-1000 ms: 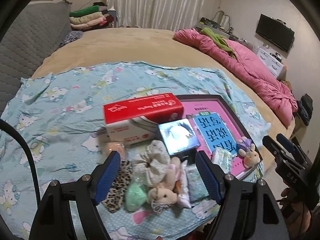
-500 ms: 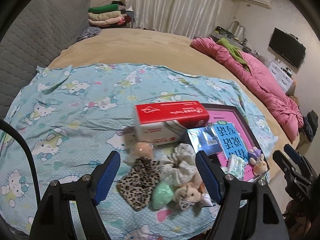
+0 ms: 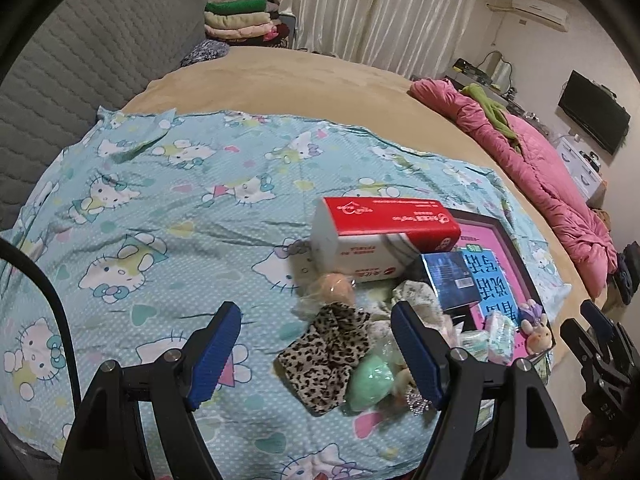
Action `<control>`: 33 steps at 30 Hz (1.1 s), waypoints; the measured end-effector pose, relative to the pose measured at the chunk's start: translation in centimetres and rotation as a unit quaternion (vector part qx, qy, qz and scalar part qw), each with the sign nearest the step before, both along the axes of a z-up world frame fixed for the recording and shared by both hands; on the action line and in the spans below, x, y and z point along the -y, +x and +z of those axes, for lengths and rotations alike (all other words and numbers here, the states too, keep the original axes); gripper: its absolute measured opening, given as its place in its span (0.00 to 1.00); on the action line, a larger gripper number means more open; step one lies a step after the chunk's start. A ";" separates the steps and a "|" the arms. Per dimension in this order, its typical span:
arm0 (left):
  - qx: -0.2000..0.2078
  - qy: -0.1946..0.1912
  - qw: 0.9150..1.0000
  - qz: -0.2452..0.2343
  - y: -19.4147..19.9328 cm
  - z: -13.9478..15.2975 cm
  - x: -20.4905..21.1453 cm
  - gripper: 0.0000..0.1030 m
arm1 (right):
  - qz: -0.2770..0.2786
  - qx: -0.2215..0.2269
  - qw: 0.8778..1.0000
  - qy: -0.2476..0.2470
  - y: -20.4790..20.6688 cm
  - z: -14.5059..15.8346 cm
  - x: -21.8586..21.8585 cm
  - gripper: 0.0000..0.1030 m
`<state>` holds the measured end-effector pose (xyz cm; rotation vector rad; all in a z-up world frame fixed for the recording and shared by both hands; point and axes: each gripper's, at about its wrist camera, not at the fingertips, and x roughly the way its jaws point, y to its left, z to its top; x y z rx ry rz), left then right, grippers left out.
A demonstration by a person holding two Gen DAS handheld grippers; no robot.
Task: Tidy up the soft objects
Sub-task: 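Grasp leopard-print cloth with left tool while right tool grasps tiara-wearing pink plush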
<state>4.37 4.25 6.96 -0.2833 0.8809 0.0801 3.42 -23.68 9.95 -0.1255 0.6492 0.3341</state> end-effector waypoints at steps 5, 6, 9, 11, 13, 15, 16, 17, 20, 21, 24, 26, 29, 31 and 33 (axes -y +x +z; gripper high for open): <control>-0.012 -0.001 1.000 0.003 -0.1 -1.2 -0.6 0.75 | 0.024 -0.001 1.000 -0.010 -0.5 -0.5 -1.1 0.76; -0.014 -0.002 1.000 0.004 -0.1 -1.4 -0.7 0.75 | 0.030 -0.001 0.999 -0.013 -0.8 -0.6 -1.4 0.76; -0.022 -0.006 1.000 0.005 -0.1 -2.2 -1.0 0.75 | 0.050 0.001 0.998 -0.024 -1.4 -1.1 -2.6 0.76; -0.028 -0.008 1.000 0.007 -0.1 -2.7 -1.2 0.75 | 0.066 -0.001 0.997 -0.028 -1.8 -1.6 -3.3 0.76; -0.034 -0.009 0.999 0.009 -0.1 -3.2 -1.5 0.75 | 0.090 -0.002 0.995 -0.038 -2.4 -2.2 -4.4 0.76; -0.039 -0.009 0.999 0.010 -0.1 -3.8 -1.7 0.75 | 0.110 0.000 0.993 -0.052 -3.0 -2.8 -5.5 0.76; -0.041 -0.009 0.999 0.010 -0.1 -4.0 -1.7 0.75 | 0.123 0.001 0.991 -0.060 -3.4 -3.2 -6.2 0.76; -0.044 -0.008 0.999 0.010 0.0 -4.2 -1.8 0.75 | 0.135 0.002 0.988 -0.070 -3.8 -3.6 -6.8 0.76; -0.049 -0.010 0.999 0.012 0.0 -4.8 -1.9 0.75 | 0.162 0.007 0.982 -0.096 -4.6 -4.9 -8.4 0.76; -0.051 -0.012 0.999 0.012 0.0 -5.1 -2.0 0.75 | 0.170 0.009 0.979 -0.108 -4.9 -5.4 -9.0 0.76; -0.056 -0.015 0.998 0.014 0.1 -5.7 -2.3 0.75 | 0.189 0.018 0.972 -0.139 -5.3 -6.8 -10.2 0.76; -0.058 -0.018 0.998 0.014 0.1 -6.1 -2.4 0.75 | 0.196 0.025 0.968 -0.154 -5.3 -7.6 -10.8 0.76; -0.064 -0.023 0.998 0.014 0.2 -6.8 -2.7 0.75 | 0.203 0.032 0.963 -0.176 -5.0 -8.7 -11.6 0.76; -0.065 -0.028 0.997 0.017 0.3 -7.1 -2.8 0.75 | 0.206 0.039 0.960 -0.188 -4.8 -9.3 -11.9 0.76; -0.065 -0.031 0.997 0.016 0.4 -7.5 -2.9 0.75 | 0.212 0.044 0.956 -0.199 -4.8 -10.0 -12.4 0.76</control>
